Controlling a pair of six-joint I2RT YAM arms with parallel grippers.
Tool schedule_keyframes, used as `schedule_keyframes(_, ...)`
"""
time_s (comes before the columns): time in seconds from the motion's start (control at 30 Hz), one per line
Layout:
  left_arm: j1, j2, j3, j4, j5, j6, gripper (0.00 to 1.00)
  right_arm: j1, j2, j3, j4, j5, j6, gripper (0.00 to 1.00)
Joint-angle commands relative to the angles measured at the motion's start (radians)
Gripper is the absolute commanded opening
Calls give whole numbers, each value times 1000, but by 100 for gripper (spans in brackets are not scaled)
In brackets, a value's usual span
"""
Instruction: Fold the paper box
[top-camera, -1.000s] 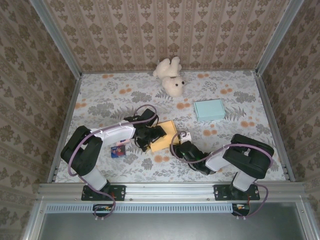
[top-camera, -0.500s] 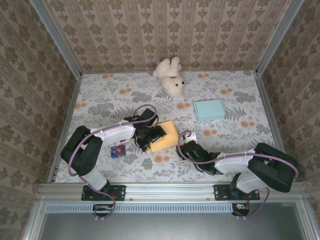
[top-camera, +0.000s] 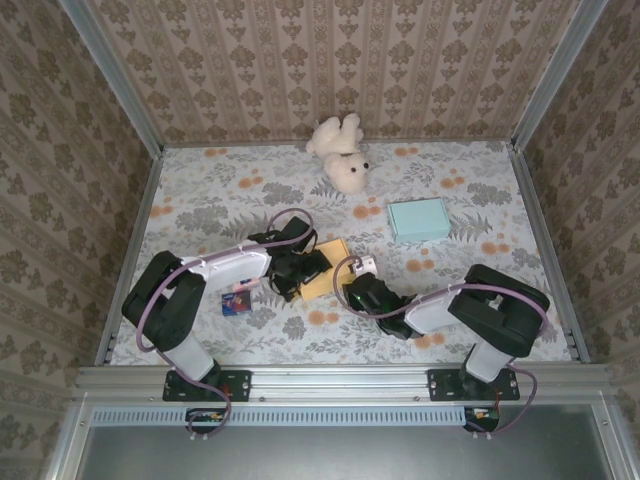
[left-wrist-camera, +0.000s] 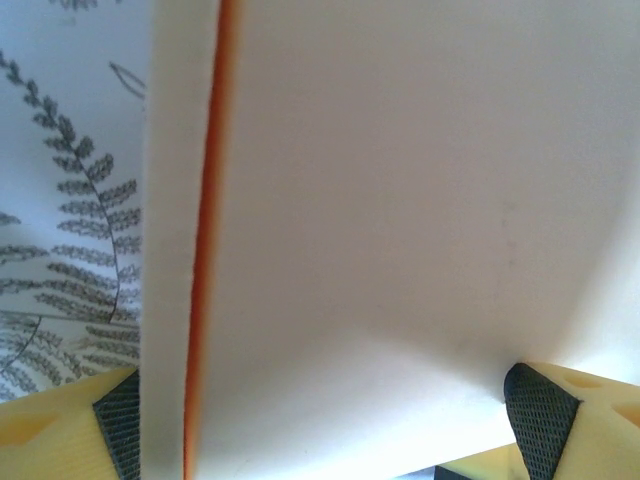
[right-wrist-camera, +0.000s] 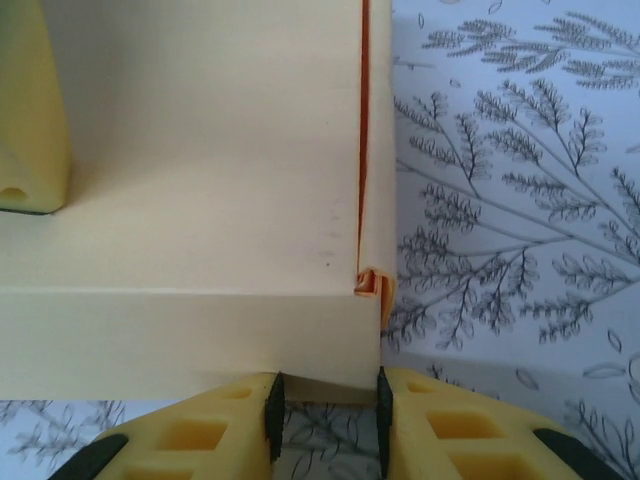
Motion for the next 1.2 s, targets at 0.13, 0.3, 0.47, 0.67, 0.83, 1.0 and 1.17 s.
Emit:
schedule_keyframes(0.13, -41, 82, -11, -67, 1, 21, 91, 2, 52, 64, 113, 4, -74, 33)
schedule_keyframes(0.3, -42, 36, -15, -87, -16, 21, 92, -18, -26, 31, 30, 5, -8, 33)
schedule_keyframes(0.47, -40, -46, -9, -119, -55, 25, 93, -37, -153, -1, -134, 5, 44, 34)
schedule_keyframes(0.67, -30, -129, 28, -132, -76, 64, 96, -38, -361, -33, -363, -6, 89, 34)
schedule_keyframes(0.83, -29, -225, 72, -130, -155, 175, 96, -37, -510, -36, -542, 3, 84, 23)
schedule_keyframes(1.0, 38, -292, 79, 32, -208, 519, 99, -40, -653, -94, -551, -7, 94, 5)
schedule_keyframes(1.17, 206, -220, 52, 261, 77, 714, 98, -66, -706, -97, -602, -51, 240, 0)
